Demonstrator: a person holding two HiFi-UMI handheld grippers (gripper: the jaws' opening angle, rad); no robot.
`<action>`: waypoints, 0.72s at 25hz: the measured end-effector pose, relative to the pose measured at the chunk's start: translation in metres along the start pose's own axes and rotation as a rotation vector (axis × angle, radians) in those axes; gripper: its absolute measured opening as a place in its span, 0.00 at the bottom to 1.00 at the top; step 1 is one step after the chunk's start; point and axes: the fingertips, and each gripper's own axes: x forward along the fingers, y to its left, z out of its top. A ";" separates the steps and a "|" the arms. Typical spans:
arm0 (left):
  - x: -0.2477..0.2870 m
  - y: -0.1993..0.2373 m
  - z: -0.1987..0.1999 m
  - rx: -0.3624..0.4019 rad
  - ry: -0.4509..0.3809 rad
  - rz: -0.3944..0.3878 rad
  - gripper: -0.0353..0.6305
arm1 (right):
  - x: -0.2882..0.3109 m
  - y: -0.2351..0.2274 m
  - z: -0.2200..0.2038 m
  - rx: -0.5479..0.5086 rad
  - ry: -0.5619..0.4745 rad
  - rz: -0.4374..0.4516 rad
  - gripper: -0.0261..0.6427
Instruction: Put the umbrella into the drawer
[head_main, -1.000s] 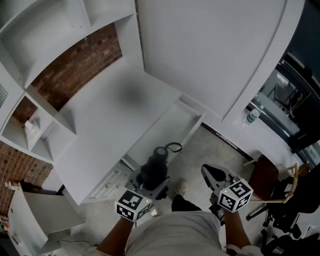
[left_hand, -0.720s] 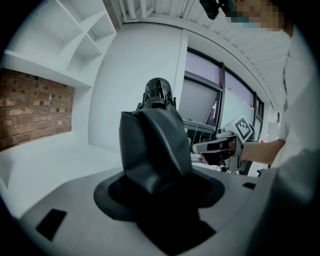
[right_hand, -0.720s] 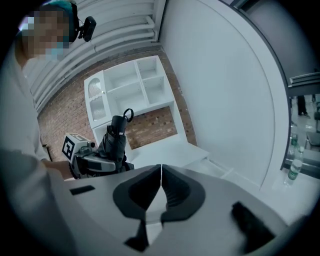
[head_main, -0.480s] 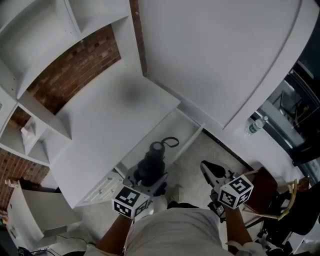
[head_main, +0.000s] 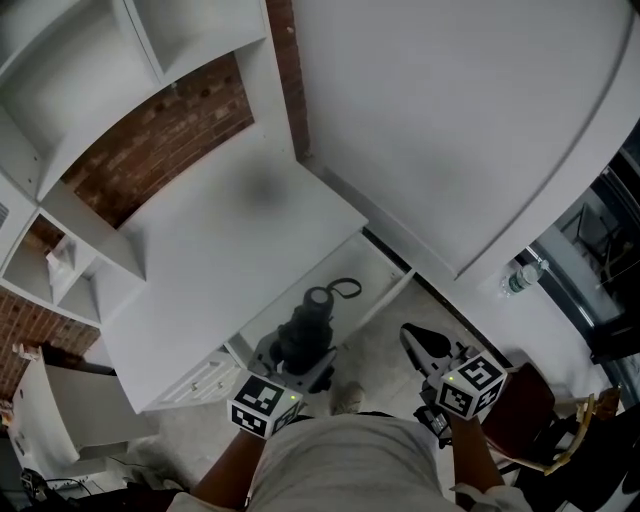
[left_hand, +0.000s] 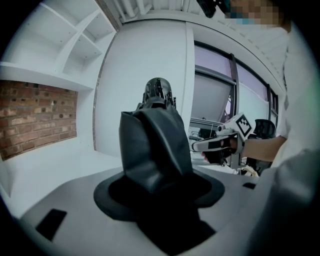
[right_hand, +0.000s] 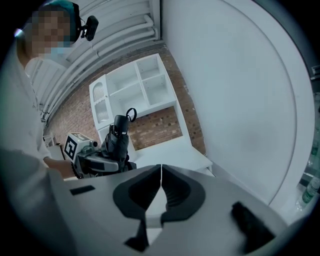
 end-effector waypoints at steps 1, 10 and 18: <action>0.002 0.002 0.000 -0.001 0.003 0.005 0.47 | 0.000 -0.004 0.000 0.002 -0.003 0.000 0.08; 0.018 0.013 0.008 -0.007 0.010 0.029 0.47 | -0.001 -0.023 0.001 0.022 -0.015 -0.005 0.08; 0.018 0.024 -0.003 -0.018 0.046 0.009 0.47 | 0.006 -0.012 -0.007 0.034 -0.006 -0.012 0.08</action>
